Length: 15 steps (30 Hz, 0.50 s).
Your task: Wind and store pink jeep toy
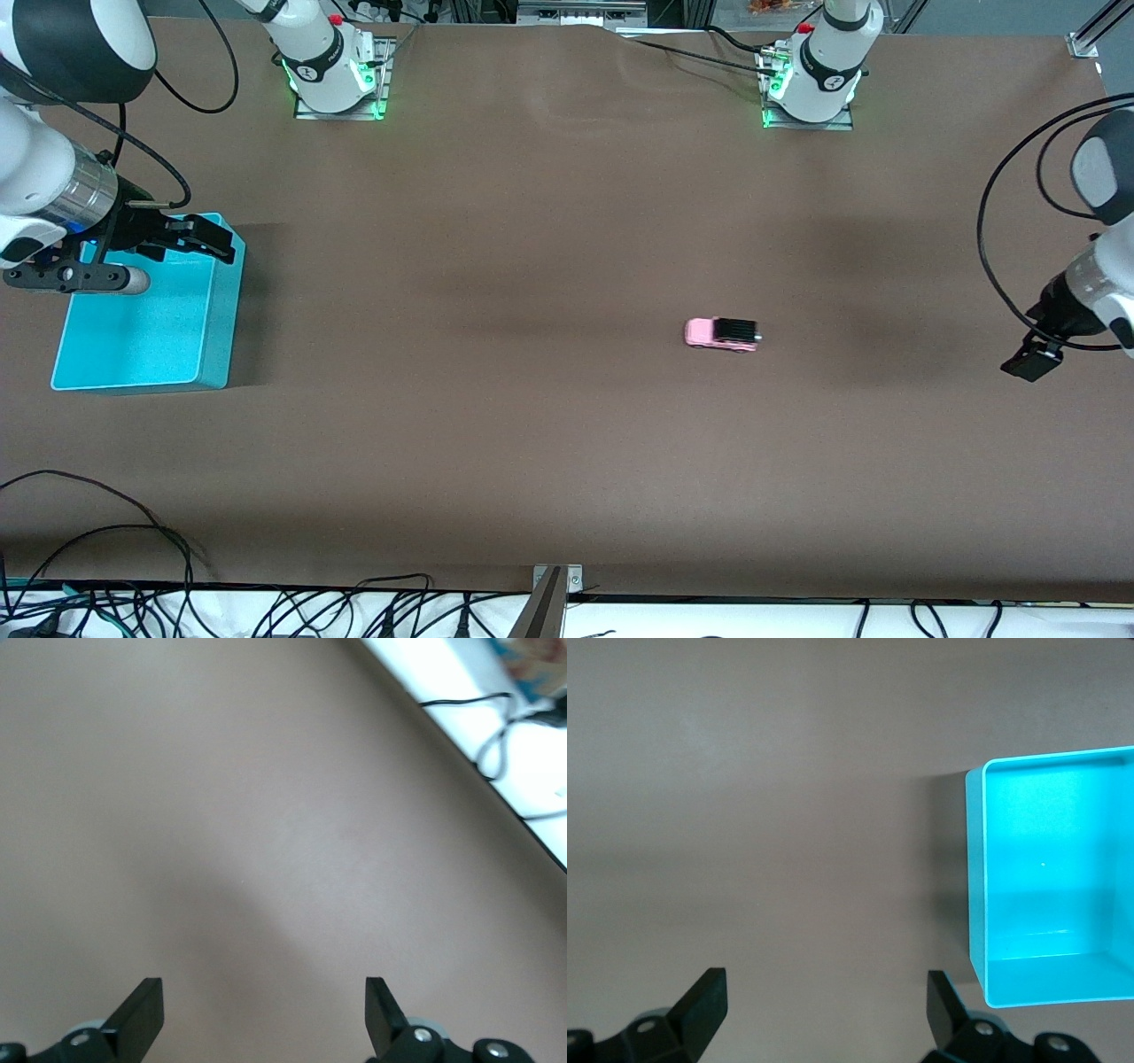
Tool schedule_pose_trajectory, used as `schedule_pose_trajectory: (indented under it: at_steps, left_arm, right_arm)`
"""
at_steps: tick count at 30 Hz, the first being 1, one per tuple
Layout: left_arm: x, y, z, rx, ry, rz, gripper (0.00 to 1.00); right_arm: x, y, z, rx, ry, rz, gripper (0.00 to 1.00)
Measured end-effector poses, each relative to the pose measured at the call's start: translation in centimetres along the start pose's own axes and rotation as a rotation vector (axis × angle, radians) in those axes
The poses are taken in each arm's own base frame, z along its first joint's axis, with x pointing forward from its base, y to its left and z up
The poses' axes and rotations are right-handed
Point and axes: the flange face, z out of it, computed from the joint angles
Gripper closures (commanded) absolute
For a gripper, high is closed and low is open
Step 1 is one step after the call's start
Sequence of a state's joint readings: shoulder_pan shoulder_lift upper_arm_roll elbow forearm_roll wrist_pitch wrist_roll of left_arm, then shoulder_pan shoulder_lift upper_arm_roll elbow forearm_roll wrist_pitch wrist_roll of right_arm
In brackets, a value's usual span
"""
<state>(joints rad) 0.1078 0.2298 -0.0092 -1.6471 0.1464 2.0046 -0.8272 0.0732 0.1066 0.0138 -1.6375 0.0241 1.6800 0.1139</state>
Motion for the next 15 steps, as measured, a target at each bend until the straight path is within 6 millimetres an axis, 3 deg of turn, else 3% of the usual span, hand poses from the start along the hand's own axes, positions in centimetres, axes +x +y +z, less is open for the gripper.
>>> schedule_pose_trajectory:
  at_steps: [8, 15]
  left_arm:
    - [1.2, 0.5, -4.6, -0.060, 0.008, 0.266, 0.00]
    - [1.5, 0.4, -6.5, -0.104, -0.015, 0.504, 0.00]
  right_arm:
    - [0.0, 0.0, 0.0, 0.000, 0.001, 0.000, 0.00]
    - [0.0, 0.0, 0.0, 0.000, 0.001, 0.000, 0.00]
